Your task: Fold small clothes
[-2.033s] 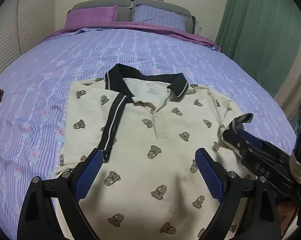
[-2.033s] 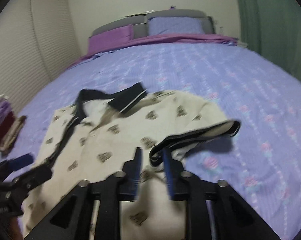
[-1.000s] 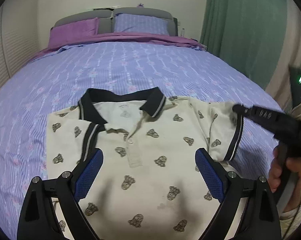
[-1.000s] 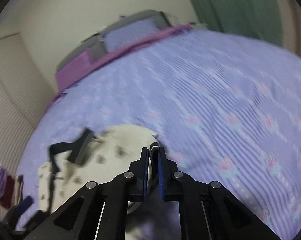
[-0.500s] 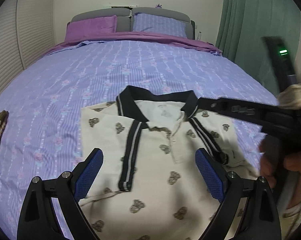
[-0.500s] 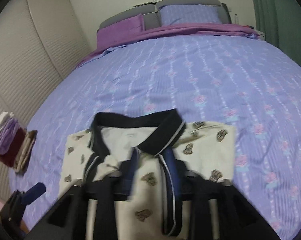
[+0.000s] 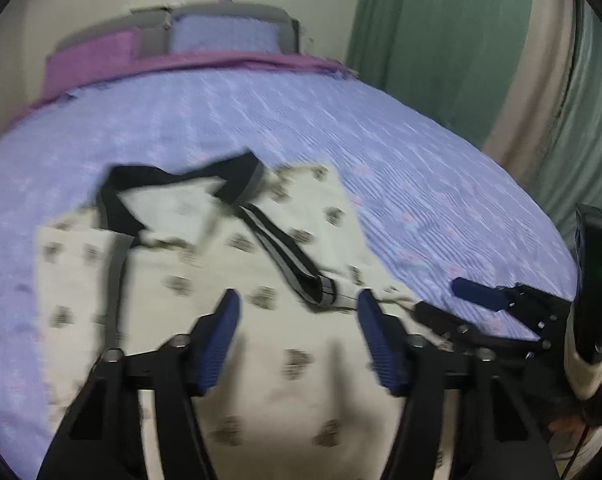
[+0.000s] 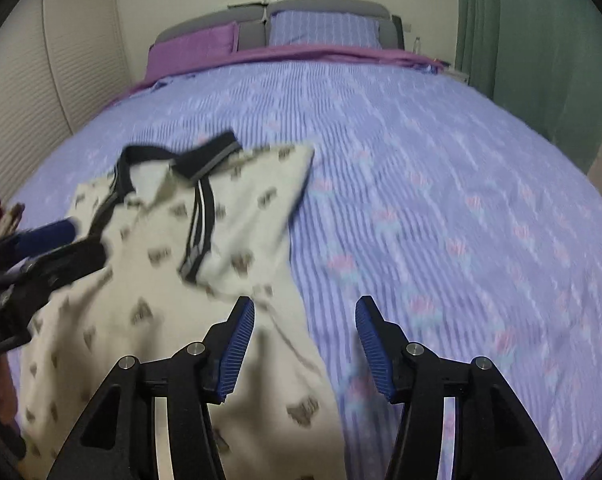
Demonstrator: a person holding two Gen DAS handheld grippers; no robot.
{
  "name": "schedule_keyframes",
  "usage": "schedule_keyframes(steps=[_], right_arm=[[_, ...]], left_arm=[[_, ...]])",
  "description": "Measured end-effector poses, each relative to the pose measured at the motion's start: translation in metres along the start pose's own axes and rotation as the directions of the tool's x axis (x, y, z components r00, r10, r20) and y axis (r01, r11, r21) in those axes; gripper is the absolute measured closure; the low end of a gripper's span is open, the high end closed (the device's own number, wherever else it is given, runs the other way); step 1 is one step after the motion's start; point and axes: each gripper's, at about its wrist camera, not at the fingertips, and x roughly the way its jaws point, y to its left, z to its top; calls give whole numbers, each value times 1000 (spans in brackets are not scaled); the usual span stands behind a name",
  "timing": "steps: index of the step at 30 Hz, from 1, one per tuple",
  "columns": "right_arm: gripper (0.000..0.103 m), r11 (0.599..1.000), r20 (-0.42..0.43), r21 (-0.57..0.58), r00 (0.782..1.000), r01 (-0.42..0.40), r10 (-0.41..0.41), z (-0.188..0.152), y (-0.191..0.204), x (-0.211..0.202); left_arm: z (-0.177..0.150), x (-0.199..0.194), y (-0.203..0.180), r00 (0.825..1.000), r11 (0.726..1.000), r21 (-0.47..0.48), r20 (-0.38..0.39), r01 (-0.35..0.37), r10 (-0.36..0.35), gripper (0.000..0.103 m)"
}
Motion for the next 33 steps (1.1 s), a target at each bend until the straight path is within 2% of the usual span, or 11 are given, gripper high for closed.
schedule_keyframes(steps=[1, 5, 8, 12, 14, 15, 18, 22, 25, 28, 33], right_arm=[[49, 1000, 2, 9, 1000, -19, 19, -3, -2, 1], [49, 998, 3, 16, 999, -53, 53, -5, -6, 10], [49, 995, 1, 42, 996, -89, 89, -1, -11, 19], [49, 995, -16, 38, 995, -96, 97, 1, -10, 28], [49, 994, -25, 31, 994, -103, 103, -1, -10, 31], [49, 994, -24, 21, 994, -103, 104, -1, -9, 32], [49, 995, -20, 0, 995, -99, 99, 2, -6, 37], [49, 997, -20, -9, 997, -74, 74, 5, -7, 43], [49, 999, 7, 38, 1000, -27, 27, 6, -17, 36], [49, 997, 9, 72, 999, 38, -38, 2, -30, 32], [49, 991, 7, 126, 999, 45, -46, -8, -40, 29]], left_arm=[[0, 6, -2, 1000, 1000, -13, -18, 15, -15, 60], [3, 28, -1, 996, 992, -104, -49, 71, -76, 63], [7, 44, -1, 994, 988, -137, -73, 69, -79, 66], [9, 57, -2, 991, 985, -160, -101, 67, -84, 69], [9, 61, -2, 991, 985, -160, -110, 58, -76, 76], [10, 64, -1, 991, 984, -166, -111, 58, -77, 84], [13, 62, -2, 990, 978, -185, -91, 91, -110, 94], [18, 49, -7, 991, 980, -162, -42, 120, -128, 95], [17, 47, -6, 990, 978, -169, -34, 126, -133, 95], [10, 56, -7, 992, 983, -156, -66, 99, -110, 95], [-4, 68, 1, 989, 977, -194, -99, 89, -109, 95]])
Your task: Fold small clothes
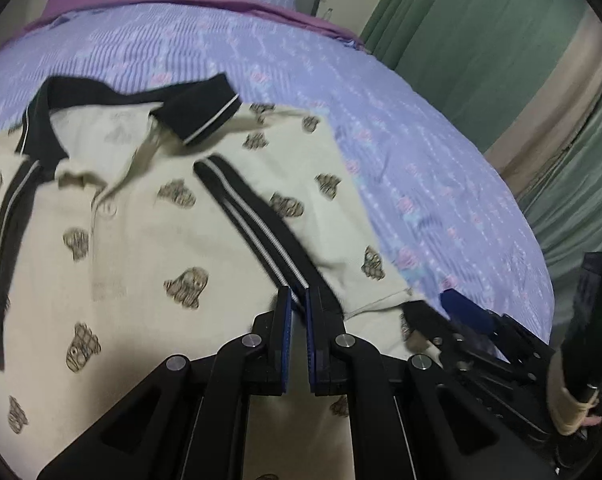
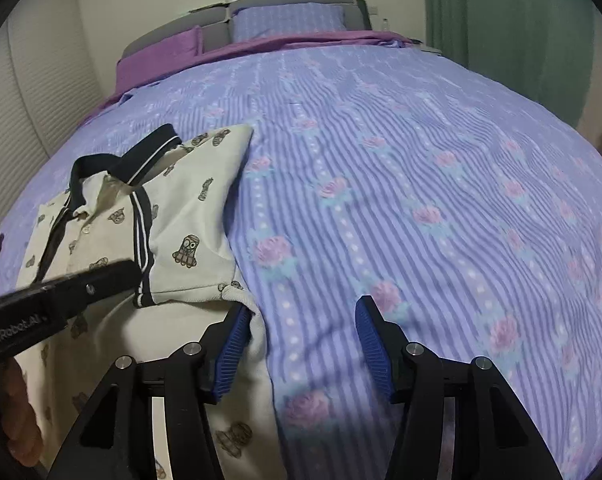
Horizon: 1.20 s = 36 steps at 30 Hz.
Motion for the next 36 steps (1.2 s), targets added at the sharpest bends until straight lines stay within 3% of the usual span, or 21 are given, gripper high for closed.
schedule_keyframes(steps=[2, 7, 11, 17, 20, 24, 30, 33, 36], right_arm=[[49, 1000, -10, -11, 1000, 19, -19, -2, 2, -1], [49, 999, -18, -3, 999, 42, -42, -8, -4, -8], [49, 994, -28, 15, 993, 111, -110, -14, -12, -13], [49, 993, -15, 59, 995, 104, -103, -19, -21, -29], [49, 993, -4, 79, 996, 91, -91, -21, -22, -41], [47, 995, 27, 103, 999, 19, -22, -27, -26, -72], [45, 994, 91, 105, 995, -37, 28, -35, -25, -126], [35, 995, 143, 85, 989, -42, 30, -43, -19, -162], [33, 996, 168, 68, 984, -65, 53, -57, -13, -189]], left_arm=[[-1, -1, 2, 1000, 1000, -7, 2, -2, 2, 95], [10, -12, -6, 996, 996, 61, 53, -70, 67, 73], [37, -1, -12, 996, 992, 109, 71, -68, 60, 73], [63, 37, -8, 993, 984, 135, 7, -116, 116, 73], [61, 30, -14, 991, 976, 176, 19, -130, 129, 73], [36, -30, -22, 990, 972, 194, 76, -134, 122, 54], [-43, -141, -24, 943, 923, 220, 181, -316, 280, 37], [-77, -191, -18, 921, 920, 167, 230, -355, 314, 24], [-105, -236, -10, 906, 919, 117, 252, -378, 340, 20]])
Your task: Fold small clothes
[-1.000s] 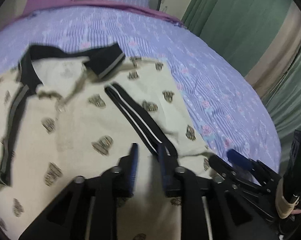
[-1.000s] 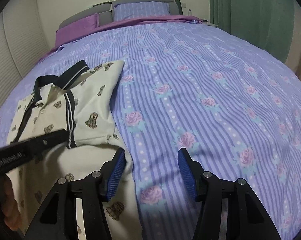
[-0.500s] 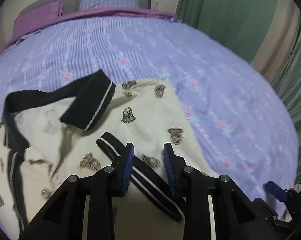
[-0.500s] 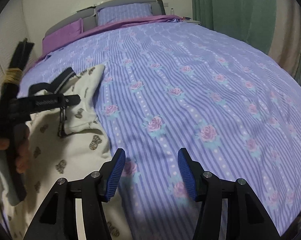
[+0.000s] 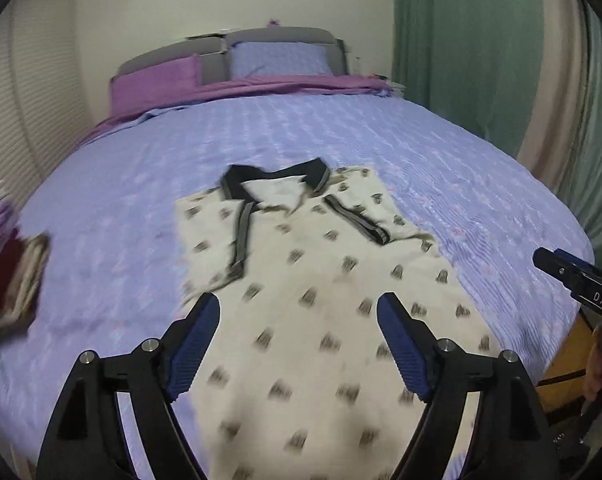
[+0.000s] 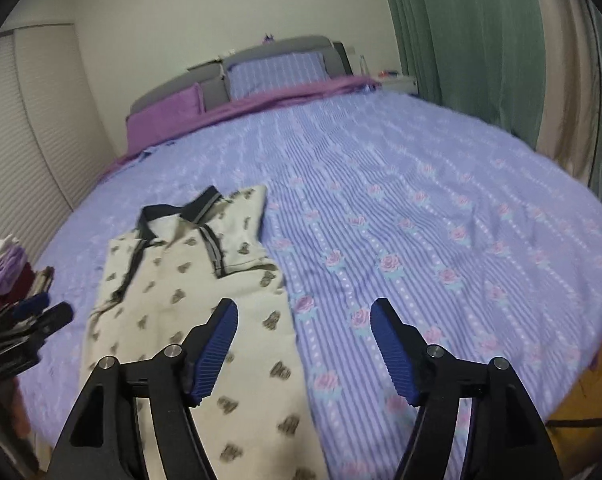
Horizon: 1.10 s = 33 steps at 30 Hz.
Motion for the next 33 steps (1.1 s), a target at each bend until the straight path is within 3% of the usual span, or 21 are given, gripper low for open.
schedule_keyframes(steps=[4, 14, 18, 23, 27, 33], right_arm=[[33, 1000, -4, 19, 1000, -23, 23, -23, 5, -21], [33, 1000, -78, -24, 997, 1, -3, -100, 10, -36], [33, 1000, -90, 22, 996, 1, 1, -123, 1, -32], [33, 1000, -129, 20, 992, 17, -14, -138, -3, -19], [34, 998, -155, 61, 988, 30, -20, -141, -15, -11], [44, 998, -185, 60, 982, 30, -19, -145, -18, 0]], left_arm=[[-35, -39, 20, 998, 998, -31, 9, -62, 62, 18], [-130, -48, 42, 989, 988, -106, -105, -113, 102, 18], [-160, -39, 50, 986, 982, -169, -157, -84, 57, 20], [-173, -23, 52, 981, 980, -189, -190, -64, 28, 26], [-183, -6, 60, 972, 966, -254, -234, -43, -18, 42], [-195, 14, 63, 956, 948, -319, -284, -16, -79, 53]])
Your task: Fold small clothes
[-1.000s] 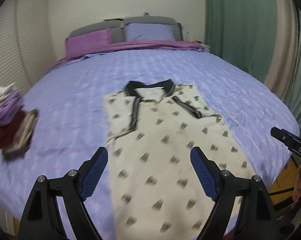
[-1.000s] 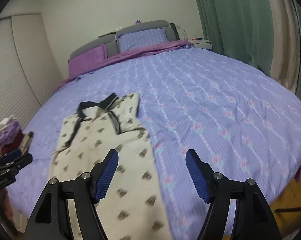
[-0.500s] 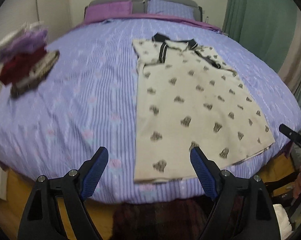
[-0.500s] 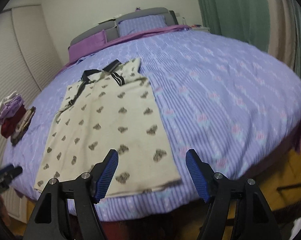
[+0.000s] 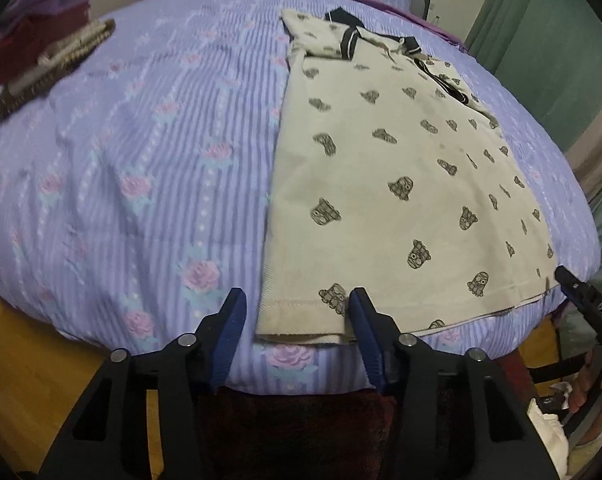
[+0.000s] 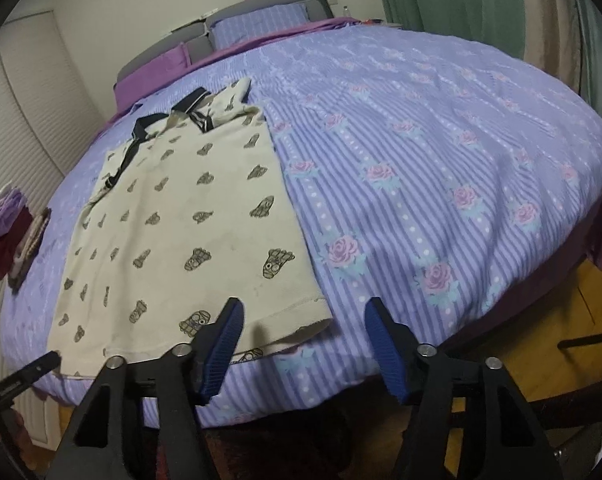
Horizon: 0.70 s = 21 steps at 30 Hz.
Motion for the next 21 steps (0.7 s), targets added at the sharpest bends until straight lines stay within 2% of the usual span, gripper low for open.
schedule_keyframes(steps=[2, 4, 8, 10, 12, 15, 21], right_arm=[[44, 1000, 1, -5, 1000, 0, 0, 1, 0, 3], [53, 1000, -16, -1, 1000, -5, 5, 1, -1, 9], [64, 1000, -49, 8, 998, -28, 29, 1, -2, 17], [79, 999, -63, 17, 997, -45, 46, 0, -3, 18], [90, 999, -62, 13, 997, -50, 51, 0, -2, 16], [95, 999, -36, 13, 998, -43, 44, 3, 0, 6], [97, 997, 81, 31, 994, -73, 71, 20, 2, -36]], left_arm=[[0, 4, 1, 1000, 1000, -17, -11, 16, -16, 55], [0, 7, 0, 1000, 999, -21, -15, 24, -25, 63], [1, 9, -2, 999, 999, -16, -19, 40, -40, 78], [1, 6, -4, 999, 999, -7, -11, 40, -40, 88], [1, 3, -6, 999, 1000, 2, -9, 31, -31, 91], [3, -8, -6, 999, 999, -18, 12, 35, -35, 94], [9, -49, -14, 992, 1000, -17, 125, 24, -22, 94]])
